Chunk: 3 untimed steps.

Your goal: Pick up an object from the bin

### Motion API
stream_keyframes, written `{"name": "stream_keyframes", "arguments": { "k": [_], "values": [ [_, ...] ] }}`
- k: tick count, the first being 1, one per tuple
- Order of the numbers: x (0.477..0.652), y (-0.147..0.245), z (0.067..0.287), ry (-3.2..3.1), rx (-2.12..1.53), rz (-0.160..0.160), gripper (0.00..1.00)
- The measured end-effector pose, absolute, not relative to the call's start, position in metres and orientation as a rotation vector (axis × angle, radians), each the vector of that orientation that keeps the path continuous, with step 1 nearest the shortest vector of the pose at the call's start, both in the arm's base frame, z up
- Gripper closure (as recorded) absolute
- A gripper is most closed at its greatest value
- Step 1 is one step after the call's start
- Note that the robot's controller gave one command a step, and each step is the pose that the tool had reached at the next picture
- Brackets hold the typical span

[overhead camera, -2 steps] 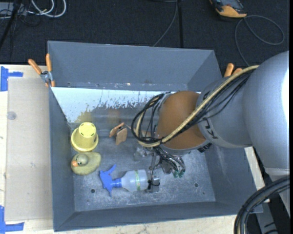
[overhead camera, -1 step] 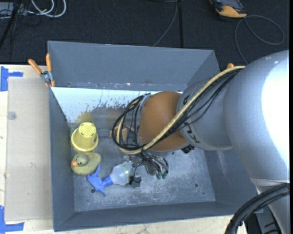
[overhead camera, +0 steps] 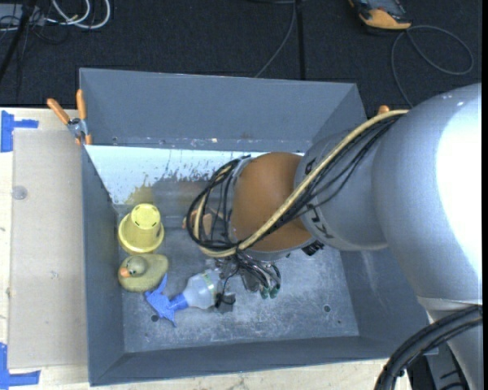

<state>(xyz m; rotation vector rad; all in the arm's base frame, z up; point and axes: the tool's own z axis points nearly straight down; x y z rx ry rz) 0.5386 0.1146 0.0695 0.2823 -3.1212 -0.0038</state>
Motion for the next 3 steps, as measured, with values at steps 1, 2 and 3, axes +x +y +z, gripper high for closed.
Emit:
{"name": "stream_keyframes", "arguments": {
  "k": [1, 2, 3],
  "values": [
    [0.551, 0.106, 0.197, -3.116, 0.339, -0.004, 1.0],
    [0.551, 0.106, 0.197, -3.115, 0.341, -0.004, 1.0],
    [0.566, 0.107, 0.275, -3.124, 0.264, -0.004, 1.0]
  ]
}}
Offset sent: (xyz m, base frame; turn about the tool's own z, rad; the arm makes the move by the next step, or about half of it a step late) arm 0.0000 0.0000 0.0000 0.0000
